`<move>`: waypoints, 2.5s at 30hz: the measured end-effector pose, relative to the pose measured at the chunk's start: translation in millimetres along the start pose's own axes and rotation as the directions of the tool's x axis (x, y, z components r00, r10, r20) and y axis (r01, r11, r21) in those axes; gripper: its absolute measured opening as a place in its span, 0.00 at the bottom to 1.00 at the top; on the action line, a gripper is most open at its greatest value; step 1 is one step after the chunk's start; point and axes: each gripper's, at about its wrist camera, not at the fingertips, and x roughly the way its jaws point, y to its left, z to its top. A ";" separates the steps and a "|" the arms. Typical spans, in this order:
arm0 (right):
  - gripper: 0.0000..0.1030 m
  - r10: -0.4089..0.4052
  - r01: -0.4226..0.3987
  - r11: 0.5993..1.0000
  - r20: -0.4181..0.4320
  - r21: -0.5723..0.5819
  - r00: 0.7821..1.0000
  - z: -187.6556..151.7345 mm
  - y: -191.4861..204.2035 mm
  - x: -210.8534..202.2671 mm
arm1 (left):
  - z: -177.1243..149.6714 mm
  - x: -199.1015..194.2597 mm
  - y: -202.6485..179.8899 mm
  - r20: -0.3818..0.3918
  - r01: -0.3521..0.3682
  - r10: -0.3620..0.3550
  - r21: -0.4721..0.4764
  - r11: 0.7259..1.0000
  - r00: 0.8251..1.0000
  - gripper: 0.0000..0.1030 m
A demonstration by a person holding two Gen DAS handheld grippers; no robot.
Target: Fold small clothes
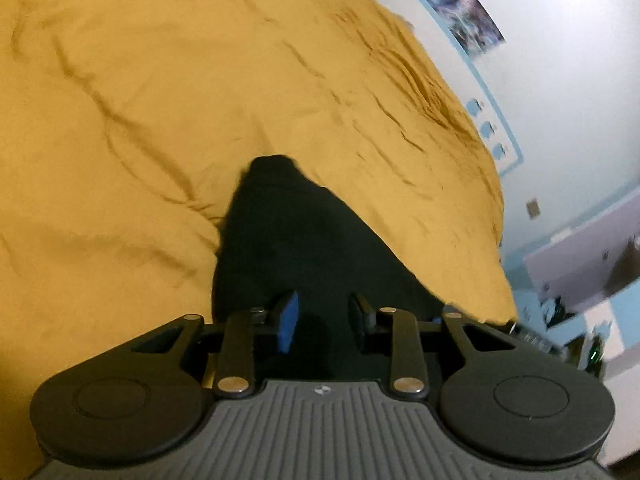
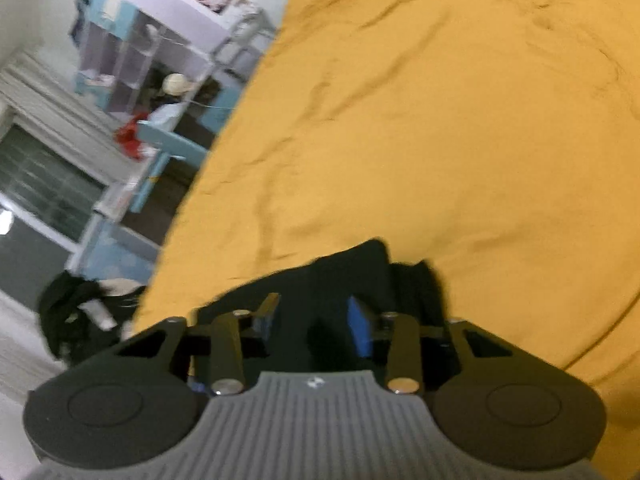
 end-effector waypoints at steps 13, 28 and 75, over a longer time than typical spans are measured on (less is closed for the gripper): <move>0.36 0.160 -0.162 0.980 -0.028 -0.113 0.987 -58.0 32.7 -126.5 | -67.6 -89.0 -54.3 -0.042 0.088 -0.082 0.155 0.984 0.996 0.41; 0.28 -0.090 0.077 0.967 -0.043 -0.241 0.995 -176.8 -24.1 -193.2 | -179.3 -113.0 -54.3 -0.171 0.043 -0.010 0.194 0.980 0.985 0.44; 0.77 -0.442 0.494 0.738 0.224 -0.460 0.869 -303.3 149.4 -342.6 | -291.2 -248.2 -218.9 0.149 -0.430 0.405 0.402 0.808 0.902 0.83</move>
